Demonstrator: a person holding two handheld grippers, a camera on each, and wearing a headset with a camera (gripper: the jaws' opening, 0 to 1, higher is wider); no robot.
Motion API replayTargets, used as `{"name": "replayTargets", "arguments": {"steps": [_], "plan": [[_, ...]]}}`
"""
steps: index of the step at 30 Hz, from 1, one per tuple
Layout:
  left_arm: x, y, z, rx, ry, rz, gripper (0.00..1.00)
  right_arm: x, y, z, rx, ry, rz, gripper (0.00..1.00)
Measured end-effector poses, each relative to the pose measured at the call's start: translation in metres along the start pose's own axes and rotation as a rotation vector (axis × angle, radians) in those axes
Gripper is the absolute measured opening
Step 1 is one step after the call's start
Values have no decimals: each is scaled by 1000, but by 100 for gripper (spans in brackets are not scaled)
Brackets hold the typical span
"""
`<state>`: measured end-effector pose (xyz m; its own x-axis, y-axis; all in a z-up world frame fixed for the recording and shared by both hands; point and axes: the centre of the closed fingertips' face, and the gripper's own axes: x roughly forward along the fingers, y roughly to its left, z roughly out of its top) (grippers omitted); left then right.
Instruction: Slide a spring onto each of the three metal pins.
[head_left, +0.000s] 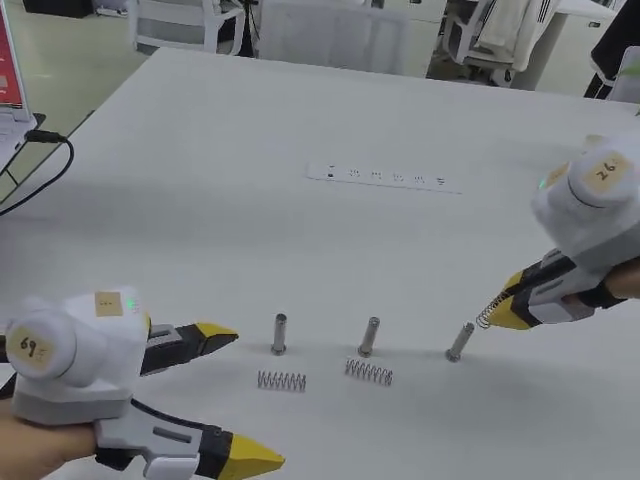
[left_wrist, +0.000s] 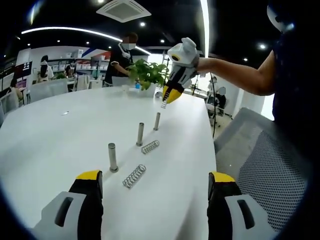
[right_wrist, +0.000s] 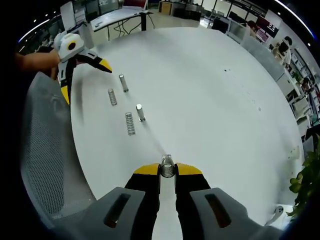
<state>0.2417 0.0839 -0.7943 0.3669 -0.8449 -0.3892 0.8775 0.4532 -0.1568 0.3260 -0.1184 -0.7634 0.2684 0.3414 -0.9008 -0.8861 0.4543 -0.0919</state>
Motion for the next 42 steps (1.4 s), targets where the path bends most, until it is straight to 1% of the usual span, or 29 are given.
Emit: {"name": "replayTargets", "arguments": {"steps": [6,23,34,42], "plan": [[1,0,1,-2,-1,1,83,7,-1,-1,-6,18,7,8],[0,-1,1,-2,2,0,81,20,-2,-1,1,37,32,8],[1,1,0,-4,6,-1,81,38,1,-9,22,58,55,8],[1,0,0,-3,7,-7,80,53,4,-14,36,71,59,8]]}}
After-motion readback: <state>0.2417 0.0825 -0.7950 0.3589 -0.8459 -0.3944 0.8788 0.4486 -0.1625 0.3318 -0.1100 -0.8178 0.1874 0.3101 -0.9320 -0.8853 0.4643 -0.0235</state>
